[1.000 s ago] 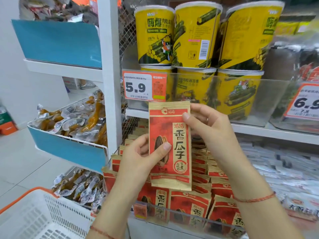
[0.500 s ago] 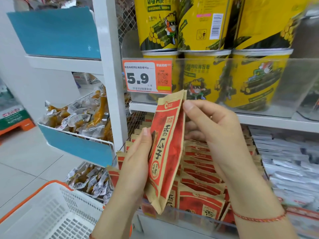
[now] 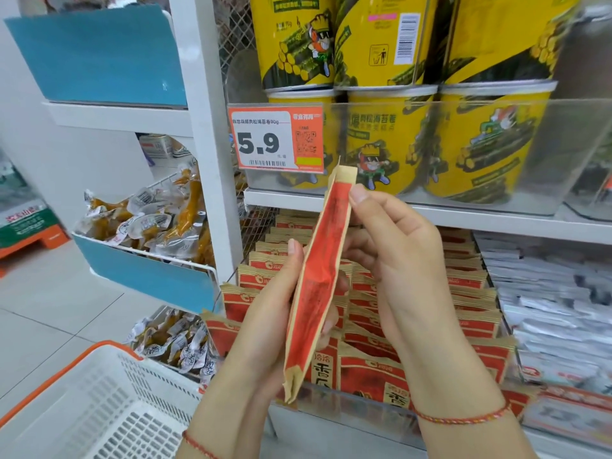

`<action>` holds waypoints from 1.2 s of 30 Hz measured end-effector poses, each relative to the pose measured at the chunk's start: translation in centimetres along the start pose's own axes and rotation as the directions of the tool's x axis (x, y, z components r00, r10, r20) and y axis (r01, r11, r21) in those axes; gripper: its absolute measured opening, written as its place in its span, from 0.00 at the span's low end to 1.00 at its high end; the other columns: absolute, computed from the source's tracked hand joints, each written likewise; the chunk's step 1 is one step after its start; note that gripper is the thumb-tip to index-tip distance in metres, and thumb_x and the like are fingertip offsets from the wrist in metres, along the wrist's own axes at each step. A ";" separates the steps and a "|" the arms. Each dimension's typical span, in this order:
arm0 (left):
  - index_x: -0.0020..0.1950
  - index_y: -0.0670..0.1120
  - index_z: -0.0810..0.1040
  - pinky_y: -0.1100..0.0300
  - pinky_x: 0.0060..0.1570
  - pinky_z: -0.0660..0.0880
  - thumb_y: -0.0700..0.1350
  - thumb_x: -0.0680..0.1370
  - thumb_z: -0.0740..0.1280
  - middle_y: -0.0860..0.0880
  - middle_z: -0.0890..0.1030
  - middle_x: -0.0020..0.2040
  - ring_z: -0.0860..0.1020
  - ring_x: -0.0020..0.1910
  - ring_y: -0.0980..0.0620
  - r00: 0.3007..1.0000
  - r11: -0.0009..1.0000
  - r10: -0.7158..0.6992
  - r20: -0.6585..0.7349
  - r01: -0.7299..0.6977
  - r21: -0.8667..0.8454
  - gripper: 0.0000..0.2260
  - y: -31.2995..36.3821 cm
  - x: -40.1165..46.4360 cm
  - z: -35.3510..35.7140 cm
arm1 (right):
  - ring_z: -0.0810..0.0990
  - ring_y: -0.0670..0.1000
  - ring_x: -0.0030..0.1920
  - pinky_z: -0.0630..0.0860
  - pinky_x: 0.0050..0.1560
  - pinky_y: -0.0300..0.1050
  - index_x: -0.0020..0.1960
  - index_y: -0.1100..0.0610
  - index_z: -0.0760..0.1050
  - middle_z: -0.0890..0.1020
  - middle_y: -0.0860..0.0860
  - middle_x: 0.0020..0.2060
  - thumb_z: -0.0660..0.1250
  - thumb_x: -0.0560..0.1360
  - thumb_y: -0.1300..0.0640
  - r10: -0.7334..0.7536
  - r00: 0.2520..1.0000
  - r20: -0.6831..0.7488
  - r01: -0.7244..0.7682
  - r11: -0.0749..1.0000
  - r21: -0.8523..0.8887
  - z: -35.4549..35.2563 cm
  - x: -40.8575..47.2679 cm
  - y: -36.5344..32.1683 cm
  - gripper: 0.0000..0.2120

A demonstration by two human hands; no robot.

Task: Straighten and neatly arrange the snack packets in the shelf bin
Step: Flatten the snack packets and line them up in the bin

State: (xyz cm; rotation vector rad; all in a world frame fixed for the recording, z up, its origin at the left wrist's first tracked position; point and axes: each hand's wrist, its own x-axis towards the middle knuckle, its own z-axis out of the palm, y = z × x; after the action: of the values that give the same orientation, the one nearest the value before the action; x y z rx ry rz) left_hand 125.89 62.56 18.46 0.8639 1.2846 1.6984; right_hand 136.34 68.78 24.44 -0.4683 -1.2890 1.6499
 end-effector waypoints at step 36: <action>0.58 0.43 0.74 0.60 0.38 0.76 0.46 0.80 0.59 0.48 0.78 0.43 0.77 0.38 0.53 0.874 0.817 0.213 -0.436 -0.404 -0.411 0.11 2.2 0.2 -2.7 | 0.83 0.49 0.34 0.81 0.39 0.41 0.42 0.57 0.81 0.85 0.52 0.36 0.67 0.73 0.55 0.176 0.883 0.436 -0.036 0.950 -0.310 0.5 -0.3 2.2 0.07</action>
State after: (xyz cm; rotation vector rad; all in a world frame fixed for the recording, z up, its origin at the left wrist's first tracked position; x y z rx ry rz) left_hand 123.02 61.36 19.93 0.4699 0.8833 2.4126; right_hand 135.15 68.26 22.57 -0.3359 -1.9101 1.7297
